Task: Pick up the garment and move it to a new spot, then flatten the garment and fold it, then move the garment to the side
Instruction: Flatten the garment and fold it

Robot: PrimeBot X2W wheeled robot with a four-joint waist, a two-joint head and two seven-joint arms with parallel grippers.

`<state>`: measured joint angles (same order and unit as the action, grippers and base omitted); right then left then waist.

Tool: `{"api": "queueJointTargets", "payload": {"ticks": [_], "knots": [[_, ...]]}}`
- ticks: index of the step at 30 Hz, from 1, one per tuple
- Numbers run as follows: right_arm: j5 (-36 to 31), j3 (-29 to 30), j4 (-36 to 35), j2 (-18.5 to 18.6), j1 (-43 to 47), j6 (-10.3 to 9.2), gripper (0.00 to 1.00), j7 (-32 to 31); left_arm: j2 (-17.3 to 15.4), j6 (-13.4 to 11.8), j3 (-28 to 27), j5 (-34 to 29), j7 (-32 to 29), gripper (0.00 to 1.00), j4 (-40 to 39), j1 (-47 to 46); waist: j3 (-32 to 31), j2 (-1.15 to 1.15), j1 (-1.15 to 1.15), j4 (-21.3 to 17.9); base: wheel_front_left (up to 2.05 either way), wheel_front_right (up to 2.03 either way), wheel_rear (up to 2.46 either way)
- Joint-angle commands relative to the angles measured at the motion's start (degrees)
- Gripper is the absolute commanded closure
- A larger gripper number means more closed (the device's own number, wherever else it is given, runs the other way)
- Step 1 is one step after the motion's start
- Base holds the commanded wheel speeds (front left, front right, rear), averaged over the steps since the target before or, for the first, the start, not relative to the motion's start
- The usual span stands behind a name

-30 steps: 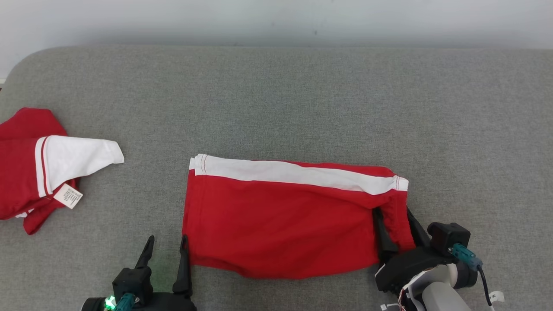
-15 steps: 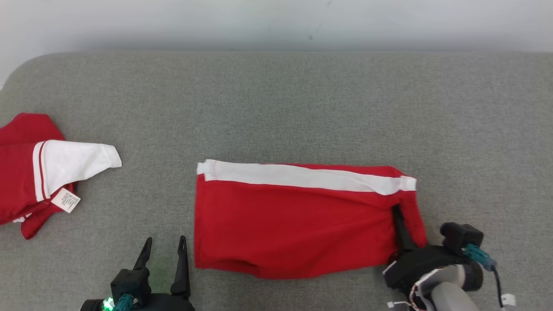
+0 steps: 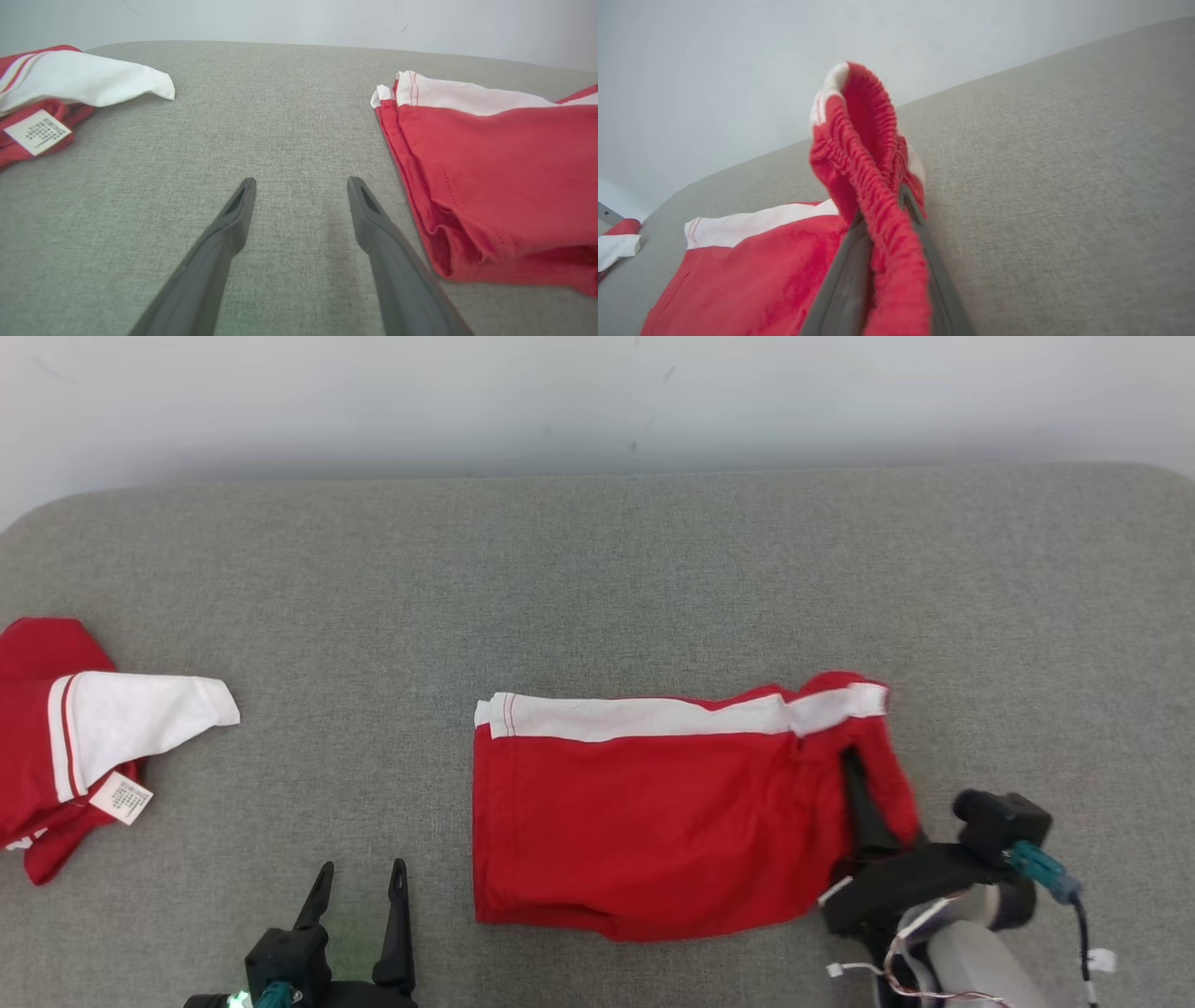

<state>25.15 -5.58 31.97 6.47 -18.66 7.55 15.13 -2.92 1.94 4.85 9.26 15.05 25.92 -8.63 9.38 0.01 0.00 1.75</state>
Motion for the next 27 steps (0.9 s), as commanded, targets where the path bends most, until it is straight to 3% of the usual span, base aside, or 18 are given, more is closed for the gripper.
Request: {"api": "queueJointTargets", "payload": {"ticks": [1, 11, 19, 20, 21, 22, 27], "knots": [[1.0, -1.5, -0.7, -0.5, -0.3, -0.14, 1.0, 0.0, 0.0, -0.1, 0.1, 0.2, 0.2, 0.0, 0.1, 0.4, -0.1, -0.01, 0.0, 0.0, 0.0, 0.0, 0.0], [8.7, -16.8, -8.4, -0.4, -1.3, -0.13, 1.0, -4.8, 0.0, -0.2, 1.9, 1.3, 0.2, 0.0, 0.6, 0.5, -1.0, -0.01, 0.0, 3.2, 0.0, 0.0, 0.0], [8.5, -23.0, -3.8, -1.3, -4.0, -0.13, 1.0, -6.8, 0.0, -0.2, 3.7, 1.0, 0.2, 0.0, 1.6, 1.6, -2.0, -0.01, 0.0, 8.7, 0.0, 0.0, 0.0], [8.4, -23.4, -2.7, -1.5, -4.4, -0.13, 0.86, -6.8, 0.0, -0.2, 3.7, 1.1, 0.2, 0.0, 1.7, 1.7, -2.1, -0.01, 0.0, 9.2, 0.0, 0.0, 0.0], [8.4, -23.5, -1.6, -1.7, -4.8, -0.13, 0.66, -6.6, 0.0, -0.2, 3.9, 1.2, 0.2, 0.0, 1.8, 1.8, -2.3, -0.01, 0.0, 9.8, 0.0, 0.0, 0.0], [8.3, -23.7, -0.7, -2.0, -5.3, -0.13, 0.02, -6.0, 0.0, -0.3, 3.9, 1.2, 0.2, 0.0, 1.8, 1.9, -2.4, -0.01, 0.0, 10.2, 0.0, 0.0, 0.0], [9.0, -23.6, 2.8, -3.1, -6.7, -0.13, 0.0, -2.7, 0.0, -0.5, 3.3, 1.1, 0.2, 0.0, 1.8, 2.7, -2.7, -0.01, 0.0, 10.7, 0.0, 0.0, 0.0]]}}
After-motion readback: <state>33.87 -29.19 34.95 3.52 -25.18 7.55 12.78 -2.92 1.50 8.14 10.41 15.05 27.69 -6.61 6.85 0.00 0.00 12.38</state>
